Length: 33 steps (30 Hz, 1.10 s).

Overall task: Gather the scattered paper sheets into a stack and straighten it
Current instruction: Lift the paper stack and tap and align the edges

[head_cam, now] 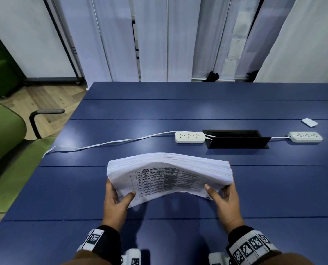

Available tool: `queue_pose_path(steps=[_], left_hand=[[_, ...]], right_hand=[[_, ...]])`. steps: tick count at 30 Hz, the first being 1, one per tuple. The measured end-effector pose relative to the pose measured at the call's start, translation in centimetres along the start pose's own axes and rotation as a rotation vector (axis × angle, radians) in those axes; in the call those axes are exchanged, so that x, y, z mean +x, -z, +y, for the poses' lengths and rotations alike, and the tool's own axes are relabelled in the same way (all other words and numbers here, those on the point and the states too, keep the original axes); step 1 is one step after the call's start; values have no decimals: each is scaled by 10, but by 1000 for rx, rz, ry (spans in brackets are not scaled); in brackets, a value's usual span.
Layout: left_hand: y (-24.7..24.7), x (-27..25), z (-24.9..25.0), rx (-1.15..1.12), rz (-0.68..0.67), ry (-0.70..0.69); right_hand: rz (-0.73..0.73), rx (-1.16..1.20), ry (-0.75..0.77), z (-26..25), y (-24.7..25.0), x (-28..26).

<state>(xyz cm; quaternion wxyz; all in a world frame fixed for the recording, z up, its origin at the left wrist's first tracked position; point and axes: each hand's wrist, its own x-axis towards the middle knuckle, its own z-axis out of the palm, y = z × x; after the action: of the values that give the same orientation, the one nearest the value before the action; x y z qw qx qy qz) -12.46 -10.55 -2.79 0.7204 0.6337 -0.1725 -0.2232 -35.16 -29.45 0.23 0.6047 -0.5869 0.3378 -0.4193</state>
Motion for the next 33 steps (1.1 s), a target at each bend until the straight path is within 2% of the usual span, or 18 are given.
queue_pose_path(steps=[8, 12, 16, 18, 22, 25, 30, 33], left_hand=[[4, 4, 0, -26, 1, -16], [3, 4, -2, -40, 21, 2], [-3, 7, 2, -13, 57, 8], [-3, 12, 6, -19, 75, 11], [-2, 16, 10, -45, 24, 18], [-5, 8, 6, -53, -41, 14], [-3, 11, 7, -84, -17, 15], [-2, 13, 8, -90, -13, 10]], right_hand=[[39, 34, -43, 4, -2, 0], [-16, -34, 52, 0, -4, 0], [65, 31, -92, 3, -3, 6], [100, 13, -62, 1, -4, 3], [74, -27, 25, -6, -4, 1], [93, -16, -48, -4, 1, 12], [67, -43, -99, -3, 1, 10], [91, -57, -74, -11, 2, 8]])
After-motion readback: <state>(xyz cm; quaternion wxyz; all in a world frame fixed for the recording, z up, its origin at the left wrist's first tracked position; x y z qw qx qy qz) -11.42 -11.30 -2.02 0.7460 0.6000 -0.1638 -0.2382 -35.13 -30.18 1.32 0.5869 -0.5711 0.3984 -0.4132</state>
